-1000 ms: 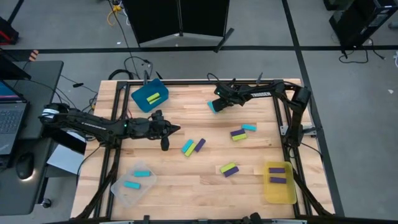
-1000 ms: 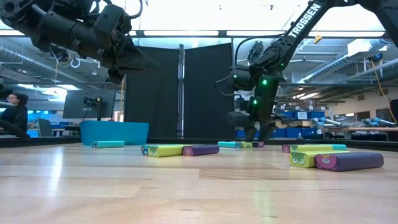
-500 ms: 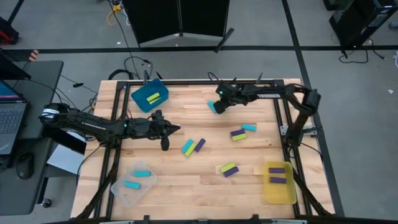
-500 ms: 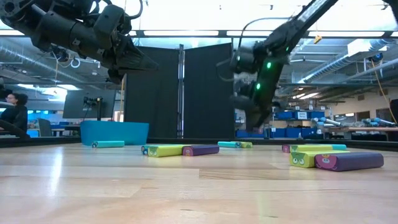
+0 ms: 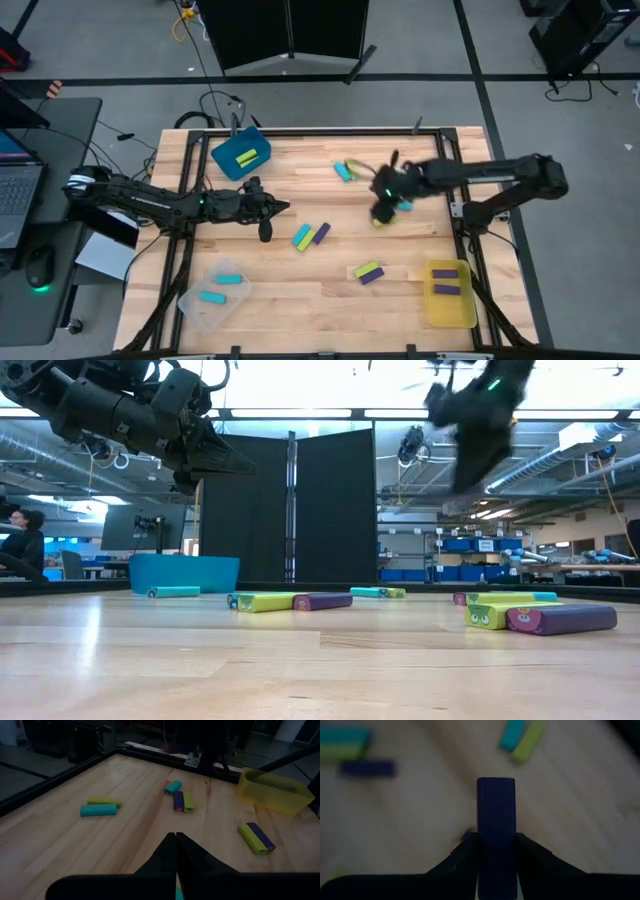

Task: Sort blocks
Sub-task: Put the violet block into the yellow bin

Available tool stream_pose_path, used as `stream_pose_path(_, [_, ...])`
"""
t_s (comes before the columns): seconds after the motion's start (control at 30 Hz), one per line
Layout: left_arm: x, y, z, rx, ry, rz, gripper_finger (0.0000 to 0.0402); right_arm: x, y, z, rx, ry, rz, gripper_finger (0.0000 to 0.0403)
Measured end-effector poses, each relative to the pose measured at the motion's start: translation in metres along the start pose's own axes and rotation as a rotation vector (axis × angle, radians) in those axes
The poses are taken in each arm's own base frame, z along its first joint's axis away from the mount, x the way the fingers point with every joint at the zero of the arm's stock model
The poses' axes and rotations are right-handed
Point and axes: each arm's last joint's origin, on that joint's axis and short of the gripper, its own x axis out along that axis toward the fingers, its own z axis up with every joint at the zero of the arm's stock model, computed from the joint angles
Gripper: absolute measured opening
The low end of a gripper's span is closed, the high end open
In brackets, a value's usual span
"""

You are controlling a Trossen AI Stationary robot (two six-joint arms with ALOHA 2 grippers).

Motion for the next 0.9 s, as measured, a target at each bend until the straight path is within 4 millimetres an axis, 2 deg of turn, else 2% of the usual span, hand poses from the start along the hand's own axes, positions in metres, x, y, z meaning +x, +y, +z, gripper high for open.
stream_pose_path(0.13, [0.0, 0.0, 0.0, -0.001, 0.0, 0.0, 0.0008, -0.027, 0.024, -0.036, -0.081, 0.036, 0.054, 0.0109])
stream_pose_path(0.33, [0.0, 0.0, 0.0, -0.005, 0.005, 0.001, 0.0008, -0.053, 0.054, -0.087, -0.17, 0.135, 0.146, 0.0109])
stream_pose_path(0.7, [0.0, 0.0, -0.002, -0.003, 0.017, 0.005, 0.0008, -0.076, 0.086, -0.173, -0.304, 0.303, 0.161, 0.0109])
stream_pose_path(0.9, [0.0, 0.001, -0.005, 0.008, 0.052, 0.014, 0.0008, -0.071, 0.089, -0.219, -0.372, 0.443, 0.122, 0.0109])
